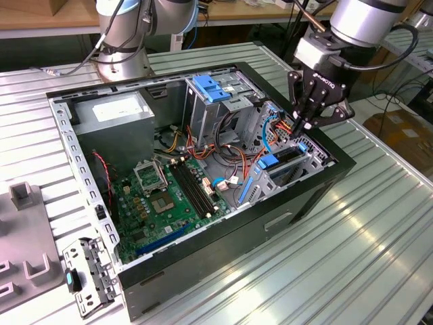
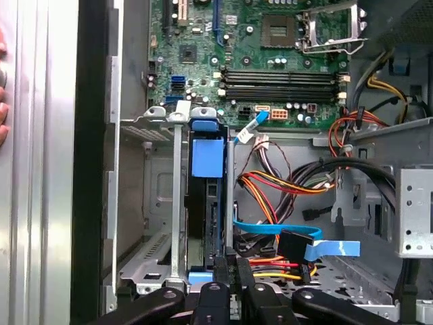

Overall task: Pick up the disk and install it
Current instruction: 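Insert the first disk wire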

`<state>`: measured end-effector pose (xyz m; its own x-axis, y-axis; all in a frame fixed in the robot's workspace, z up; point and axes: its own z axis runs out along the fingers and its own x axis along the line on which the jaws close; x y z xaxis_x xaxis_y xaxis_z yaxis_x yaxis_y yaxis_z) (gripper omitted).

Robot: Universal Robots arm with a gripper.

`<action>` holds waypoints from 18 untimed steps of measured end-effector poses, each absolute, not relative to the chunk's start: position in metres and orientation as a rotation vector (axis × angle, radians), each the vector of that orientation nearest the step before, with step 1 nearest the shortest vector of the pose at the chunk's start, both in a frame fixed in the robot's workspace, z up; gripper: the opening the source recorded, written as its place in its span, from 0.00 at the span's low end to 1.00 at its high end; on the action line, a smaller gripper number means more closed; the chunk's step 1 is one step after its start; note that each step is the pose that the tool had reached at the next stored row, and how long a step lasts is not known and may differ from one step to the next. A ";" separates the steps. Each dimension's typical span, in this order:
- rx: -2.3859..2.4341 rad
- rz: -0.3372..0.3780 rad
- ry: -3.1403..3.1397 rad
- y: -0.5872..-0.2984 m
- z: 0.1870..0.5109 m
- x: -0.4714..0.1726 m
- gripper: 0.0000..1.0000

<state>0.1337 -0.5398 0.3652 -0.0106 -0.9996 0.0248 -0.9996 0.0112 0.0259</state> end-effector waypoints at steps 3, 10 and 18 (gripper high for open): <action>2.173 -0.002 -2.219 -0.540 0.365 0.134 0.16; 2.172 -0.002 -2.220 -0.540 0.365 0.134 0.16; 2.170 -0.002 -2.222 -0.540 0.364 0.131 0.16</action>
